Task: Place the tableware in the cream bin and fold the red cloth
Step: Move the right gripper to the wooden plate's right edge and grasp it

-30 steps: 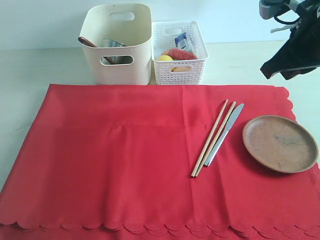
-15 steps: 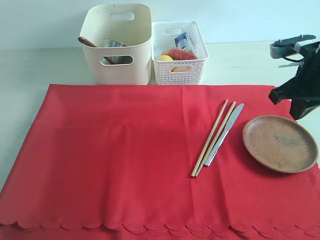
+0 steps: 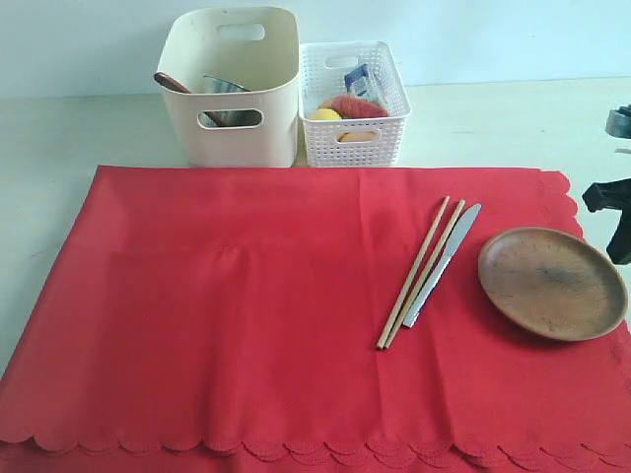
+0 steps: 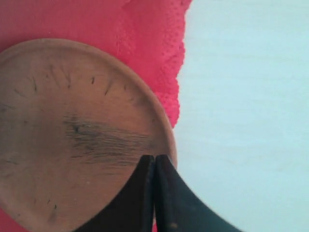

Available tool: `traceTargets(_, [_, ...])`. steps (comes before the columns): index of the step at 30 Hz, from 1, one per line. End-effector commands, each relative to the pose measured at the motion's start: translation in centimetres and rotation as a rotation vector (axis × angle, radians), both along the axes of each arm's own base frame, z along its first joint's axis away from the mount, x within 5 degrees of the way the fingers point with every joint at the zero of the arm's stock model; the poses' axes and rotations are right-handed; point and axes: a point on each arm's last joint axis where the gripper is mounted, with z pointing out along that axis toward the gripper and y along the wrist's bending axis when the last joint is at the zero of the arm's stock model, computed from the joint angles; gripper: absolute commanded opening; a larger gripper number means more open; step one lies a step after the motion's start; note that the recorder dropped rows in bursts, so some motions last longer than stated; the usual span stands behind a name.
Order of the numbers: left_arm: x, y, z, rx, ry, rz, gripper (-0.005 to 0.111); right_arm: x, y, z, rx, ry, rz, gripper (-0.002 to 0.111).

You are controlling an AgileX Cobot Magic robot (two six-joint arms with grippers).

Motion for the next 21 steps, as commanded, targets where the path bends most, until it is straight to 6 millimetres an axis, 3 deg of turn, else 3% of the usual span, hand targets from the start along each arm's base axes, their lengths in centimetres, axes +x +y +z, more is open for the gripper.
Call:
traceTargets(1, [0.0,0.0,0.0,-0.006,-0.008,0.002,0.002,0.4,-0.3,-0.1,-0.026,-0.044,-0.053,0.009])
traceTargets(7, [0.0,0.0,0.0,-0.006,-0.008,0.002,0.002,0.6,-0.5,-0.3,-0.039,-0.055,-0.059,0.048])
traceTargets(10, [0.0,0.0,0.0,-0.006,-0.008,0.002,0.002,0.7,-0.5,-0.3,-0.046,-0.063,-0.040,0.060])
traceTargets(15, [0.0,0.0,0.0,-0.006,-0.008,0.002,0.002,0.9,-0.6,-0.4,-0.053,-0.079,-0.044,0.059])
traceTargets(21, [0.0,0.0,0.0,-0.006,-0.008,0.002,0.002,1.0,-0.6,-3.1,-0.031,-0.004,-0.048,0.059])
